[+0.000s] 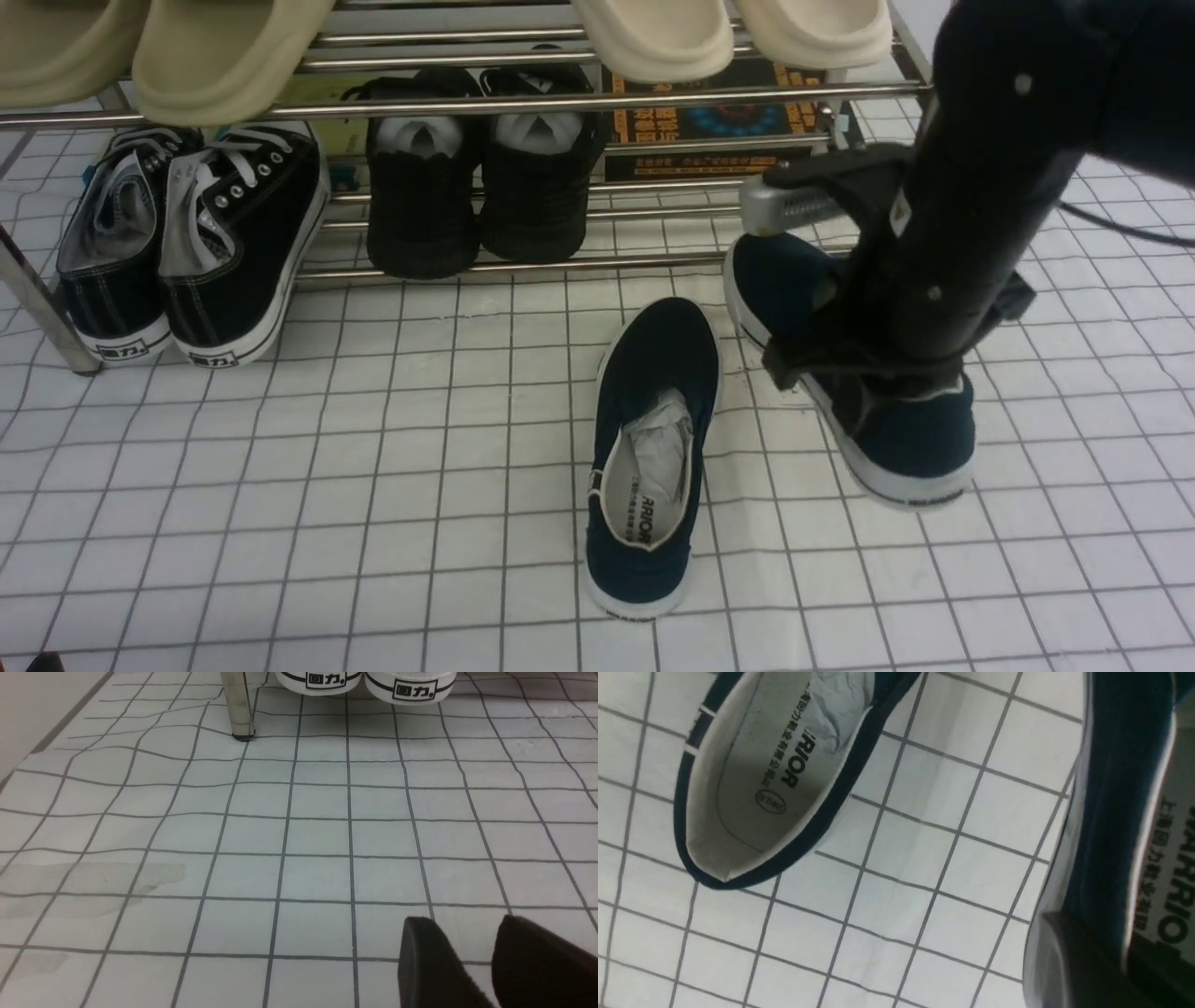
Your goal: Take the shoes off the shelf with your hand from the white checkered tablecloth.
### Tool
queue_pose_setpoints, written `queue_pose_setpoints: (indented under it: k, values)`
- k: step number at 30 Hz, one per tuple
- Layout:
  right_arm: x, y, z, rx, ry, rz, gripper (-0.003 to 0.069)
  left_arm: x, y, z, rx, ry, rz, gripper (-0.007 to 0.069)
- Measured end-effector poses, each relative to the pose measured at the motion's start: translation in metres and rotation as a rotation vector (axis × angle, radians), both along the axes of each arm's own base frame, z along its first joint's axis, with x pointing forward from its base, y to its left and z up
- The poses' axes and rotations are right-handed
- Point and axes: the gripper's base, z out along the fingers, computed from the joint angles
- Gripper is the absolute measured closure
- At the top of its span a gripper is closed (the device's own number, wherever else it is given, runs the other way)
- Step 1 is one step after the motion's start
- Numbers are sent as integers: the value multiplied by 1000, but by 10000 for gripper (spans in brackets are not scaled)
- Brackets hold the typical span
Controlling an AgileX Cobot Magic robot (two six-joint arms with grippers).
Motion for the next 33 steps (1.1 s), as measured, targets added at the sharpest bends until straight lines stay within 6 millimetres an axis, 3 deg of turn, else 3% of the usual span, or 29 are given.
queue_pose_setpoints:
  k: [4, 10, 20, 33]
  values:
    - [-1, 3, -18, 14, 12, -46, 640, 0, 0, 0, 0, 0, 0, 384]
    - [-2, 6, -27, 8, 37, -64, 640, 0, 0, 0, 0, 0, 0, 384]
    - [-20, 13, -60, -7, 62, -151, 638, 0, 0, 0, 0, 0, 0, 384]
    - [-7, 28, -56, 186, -55, -288, 622, 0, 0, 0, 0, 0, 0, 386]
